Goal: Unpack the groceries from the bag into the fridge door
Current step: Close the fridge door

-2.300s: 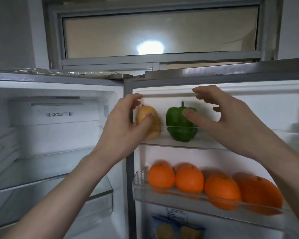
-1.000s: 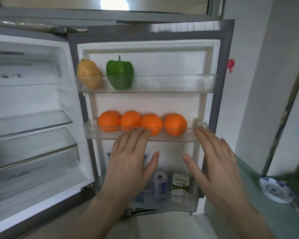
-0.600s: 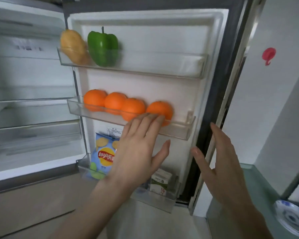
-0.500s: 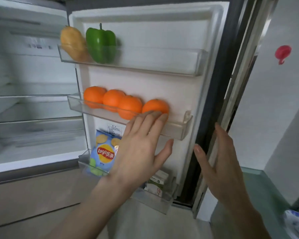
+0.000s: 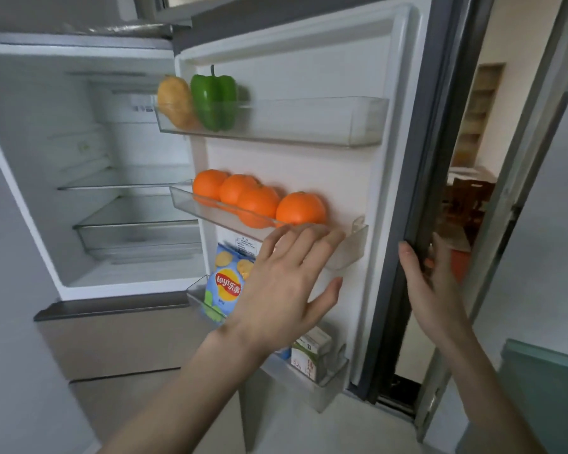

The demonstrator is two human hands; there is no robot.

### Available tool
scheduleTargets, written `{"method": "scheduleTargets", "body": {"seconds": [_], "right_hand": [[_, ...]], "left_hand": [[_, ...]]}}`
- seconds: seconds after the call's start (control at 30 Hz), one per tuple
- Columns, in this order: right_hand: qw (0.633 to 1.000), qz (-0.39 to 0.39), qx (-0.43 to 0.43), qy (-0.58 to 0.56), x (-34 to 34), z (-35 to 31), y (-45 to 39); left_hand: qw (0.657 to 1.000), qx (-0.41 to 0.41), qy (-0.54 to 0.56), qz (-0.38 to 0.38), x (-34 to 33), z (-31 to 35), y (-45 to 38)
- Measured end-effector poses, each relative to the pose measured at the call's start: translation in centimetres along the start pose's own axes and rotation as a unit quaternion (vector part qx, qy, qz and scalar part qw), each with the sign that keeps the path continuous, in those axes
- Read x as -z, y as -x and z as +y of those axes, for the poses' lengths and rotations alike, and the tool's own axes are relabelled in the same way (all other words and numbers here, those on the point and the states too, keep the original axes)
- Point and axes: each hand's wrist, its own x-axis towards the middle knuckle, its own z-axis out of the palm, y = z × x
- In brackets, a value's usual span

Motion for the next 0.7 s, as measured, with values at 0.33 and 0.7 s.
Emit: {"method": "scheduleTargets", "body": {"seconds": [0.33, 0.7], "right_hand": [[0.998, 0.038, 0.030, -0.046, -3.6, -2.6, 7.2], [0.998, -0.016, 0.060, -0.026, -10.0, -7.9, 16.0]], "left_hand": [[0.999, 0.034, 0.007, -0.025, 4.9, -2.3, 5.8], [0.990, 0.142, 0.001, 0.012, 12.7, -5.4, 13.5]]}}
